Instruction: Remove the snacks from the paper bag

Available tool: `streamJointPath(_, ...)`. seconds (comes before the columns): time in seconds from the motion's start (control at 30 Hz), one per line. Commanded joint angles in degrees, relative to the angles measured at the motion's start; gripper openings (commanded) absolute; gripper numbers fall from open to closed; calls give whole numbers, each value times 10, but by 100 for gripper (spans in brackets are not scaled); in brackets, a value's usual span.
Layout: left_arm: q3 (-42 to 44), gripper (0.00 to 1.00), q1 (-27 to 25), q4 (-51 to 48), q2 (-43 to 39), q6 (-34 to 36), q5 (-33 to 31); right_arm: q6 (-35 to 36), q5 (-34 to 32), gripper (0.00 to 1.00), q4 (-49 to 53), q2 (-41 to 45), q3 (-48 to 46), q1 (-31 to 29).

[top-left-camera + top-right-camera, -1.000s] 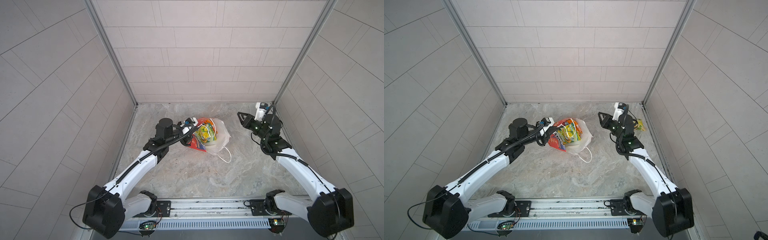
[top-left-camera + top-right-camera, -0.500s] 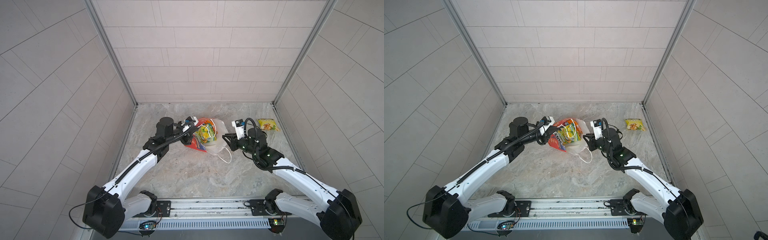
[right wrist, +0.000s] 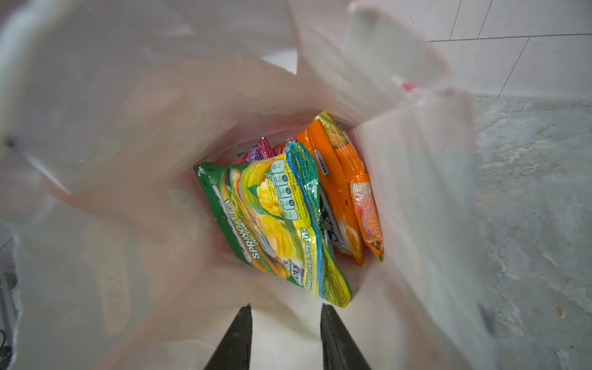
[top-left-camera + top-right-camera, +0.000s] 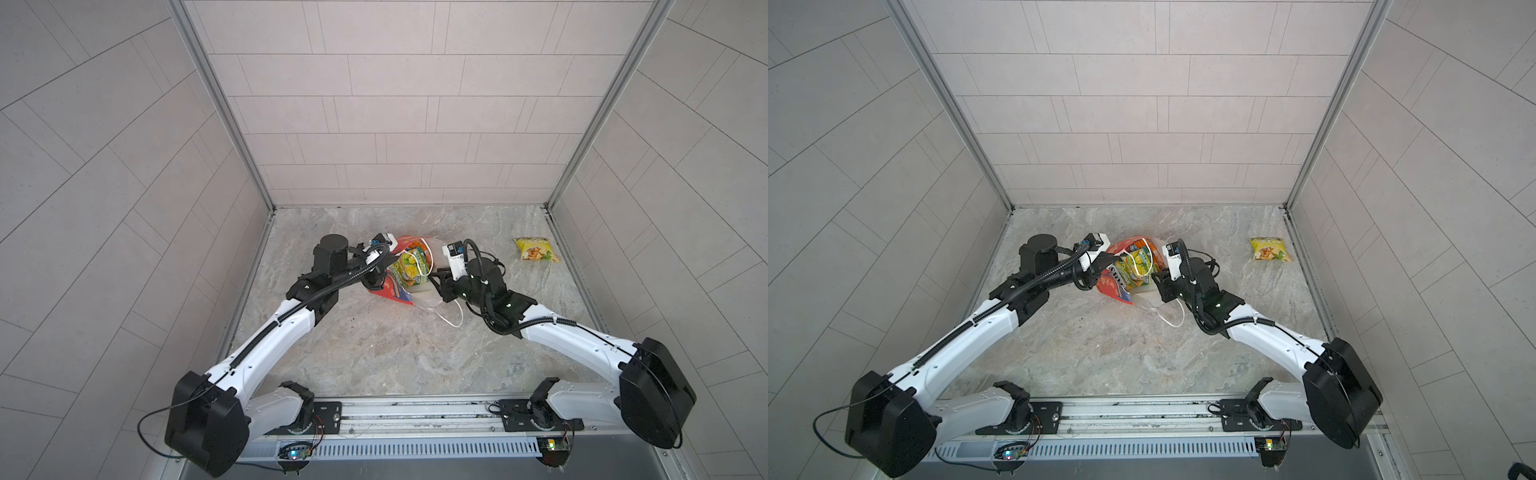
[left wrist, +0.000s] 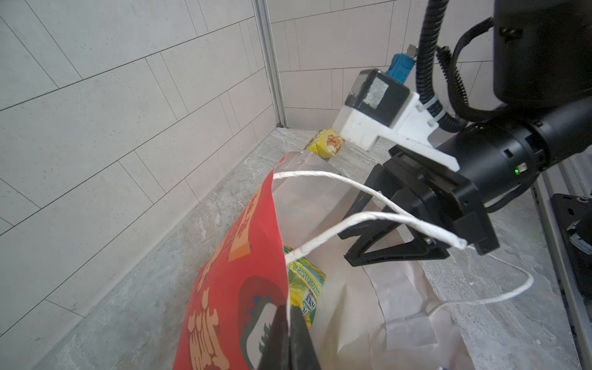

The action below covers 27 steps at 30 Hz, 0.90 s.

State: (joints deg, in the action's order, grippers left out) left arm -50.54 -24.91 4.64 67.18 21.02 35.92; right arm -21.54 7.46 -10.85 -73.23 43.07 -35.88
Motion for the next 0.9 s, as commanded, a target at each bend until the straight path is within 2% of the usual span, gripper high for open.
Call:
streamJointPath(0.0, -23, 0, -4, 20, -6, 1, 10, -7, -47, 41, -46, -16, 15, -10)
streamJointPath(0.33, -21, 0, -4, 22, -4, 2, 11, -25, -91, 48, -130, -74, 8, -17)
streamJointPath(0.87, -18, 0, -5, 27, 0, 4, 12, -28, -97, 54, -135, -173, 69, -29)
